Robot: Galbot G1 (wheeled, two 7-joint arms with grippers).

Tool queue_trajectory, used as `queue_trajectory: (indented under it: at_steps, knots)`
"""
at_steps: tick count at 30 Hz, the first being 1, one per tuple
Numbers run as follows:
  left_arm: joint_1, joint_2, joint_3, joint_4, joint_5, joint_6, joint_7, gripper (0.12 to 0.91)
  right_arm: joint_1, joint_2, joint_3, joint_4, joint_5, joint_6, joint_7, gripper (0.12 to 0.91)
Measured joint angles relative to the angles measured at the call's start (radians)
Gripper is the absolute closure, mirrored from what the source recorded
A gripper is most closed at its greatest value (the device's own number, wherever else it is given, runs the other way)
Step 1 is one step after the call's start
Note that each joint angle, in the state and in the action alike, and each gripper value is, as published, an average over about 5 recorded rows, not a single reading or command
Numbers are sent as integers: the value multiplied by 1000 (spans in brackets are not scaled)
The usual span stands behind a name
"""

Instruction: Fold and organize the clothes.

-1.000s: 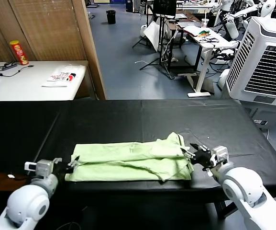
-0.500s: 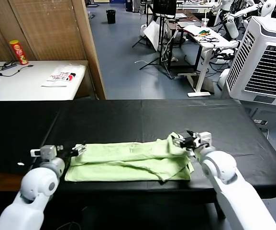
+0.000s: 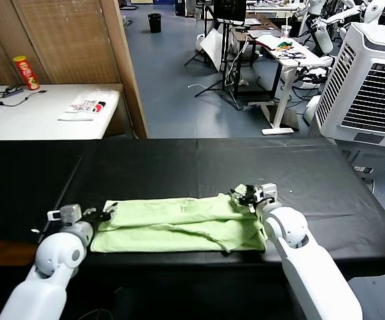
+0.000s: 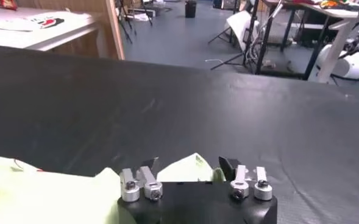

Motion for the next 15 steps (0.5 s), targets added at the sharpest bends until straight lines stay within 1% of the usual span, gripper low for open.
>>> queue_trajectory:
  at_steps: [2, 3, 5, 6, 7, 9, 12, 15]
  knots:
    - [-2, -3, 0, 5, 6, -12, 8, 801, -5, 3, 4, -2, -15, 19, 5, 613]
    - [-4, -5, 0, 8, 15, -21, 15, 845, -9, 6, 6, -3, -23, 29, 11, 672]
    - [-7, -11, 1, 15, 47, -41, 30, 892, -17, 11, 11, -6, -36, 50, 28, 765]
    - [-8, -14, 2, 19, 67, -51, 38, 900, -22, 14, 14, -7, -40, 58, 37, 814]
    - [-8, -17, 3, 23, 89, -61, 43, 898, -26, 18, 17, -8, -41, 65, 45, 845]
    - [-9, -24, 6, 29, 130, -77, 54, 898, -35, 25, 23, -9, -41, 73, 54, 879]
    - [-9, -32, 10, 33, 168, -90, 67, 899, -45, 34, 29, -8, -38, 77, 56, 890]
    - [-10, -37, 13, 34, 193, -99, 77, 899, -53, 38, 37, 0, -32, 82, 48, 893]
